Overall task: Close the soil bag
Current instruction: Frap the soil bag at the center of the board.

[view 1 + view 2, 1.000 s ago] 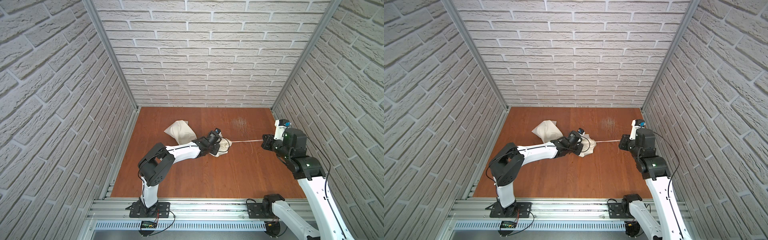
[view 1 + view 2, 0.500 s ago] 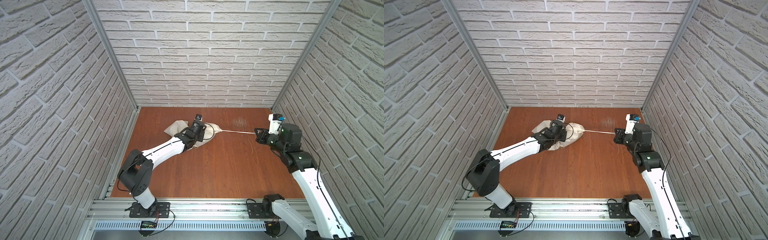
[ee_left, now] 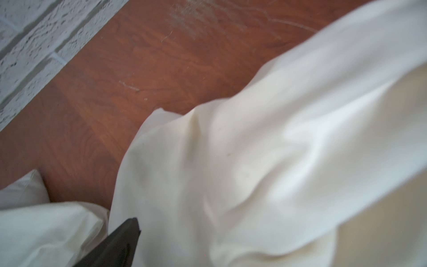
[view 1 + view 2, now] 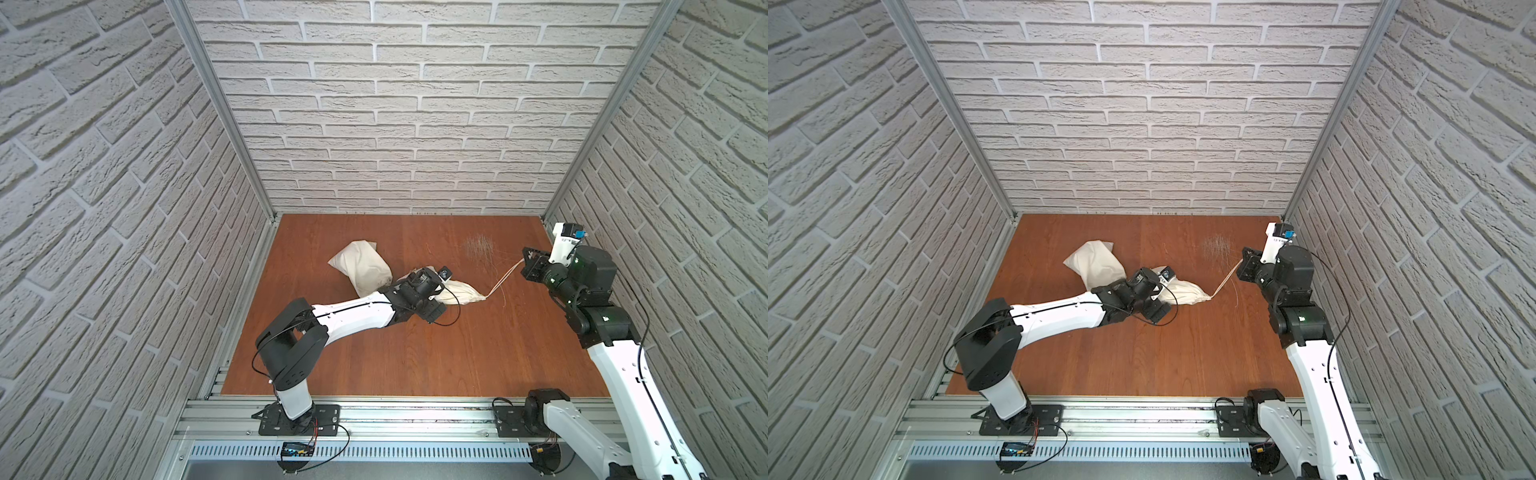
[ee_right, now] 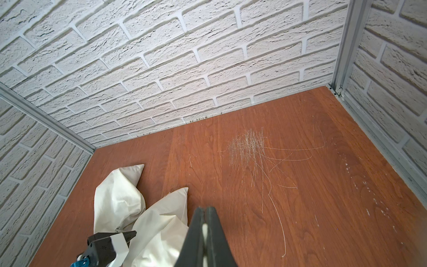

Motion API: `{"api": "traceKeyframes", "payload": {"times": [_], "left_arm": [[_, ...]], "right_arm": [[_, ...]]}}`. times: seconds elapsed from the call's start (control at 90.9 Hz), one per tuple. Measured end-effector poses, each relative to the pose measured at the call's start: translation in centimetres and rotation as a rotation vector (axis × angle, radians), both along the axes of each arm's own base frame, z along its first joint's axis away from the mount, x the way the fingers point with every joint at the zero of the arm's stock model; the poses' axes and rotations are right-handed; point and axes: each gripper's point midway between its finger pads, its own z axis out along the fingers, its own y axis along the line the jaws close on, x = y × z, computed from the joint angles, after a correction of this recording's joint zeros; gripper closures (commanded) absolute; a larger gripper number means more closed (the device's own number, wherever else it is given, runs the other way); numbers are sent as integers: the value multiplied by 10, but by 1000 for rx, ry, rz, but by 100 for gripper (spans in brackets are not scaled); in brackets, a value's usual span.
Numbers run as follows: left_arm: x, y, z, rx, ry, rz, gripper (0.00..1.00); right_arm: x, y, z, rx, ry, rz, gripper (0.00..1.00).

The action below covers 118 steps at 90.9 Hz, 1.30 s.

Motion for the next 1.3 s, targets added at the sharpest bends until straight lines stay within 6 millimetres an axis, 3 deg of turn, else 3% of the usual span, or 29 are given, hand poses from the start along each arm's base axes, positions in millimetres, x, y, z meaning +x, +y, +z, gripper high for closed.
{"api": "traceKeyframes", "payload": {"times": [0.176,0.275,0.374,0.55,0.726,1.111,1.298], "left_arm": [[-13,-56,62,-136,-35,-228,3],[-15,-84,82,-188,-42,-313,7],[-15,-108,84,-210,-24,-373,11],[-12,-136,60,-194,60,-438,25],[-14,-140,36,-161,121,-453,54],[-15,-138,32,-164,147,-431,82],[-15,-125,23,-159,168,-366,91]], "right_arm": [[-4,-2,4,-7,-15,-6,97],[-7,-3,6,-10,-20,-13,97],[-9,-4,9,-10,-31,-16,97],[-13,-5,15,-15,-44,-23,97],[-15,-7,17,-24,-47,-28,97],[-16,-9,13,-36,-34,-37,97],[-19,-14,2,-70,8,-59,97]]}}
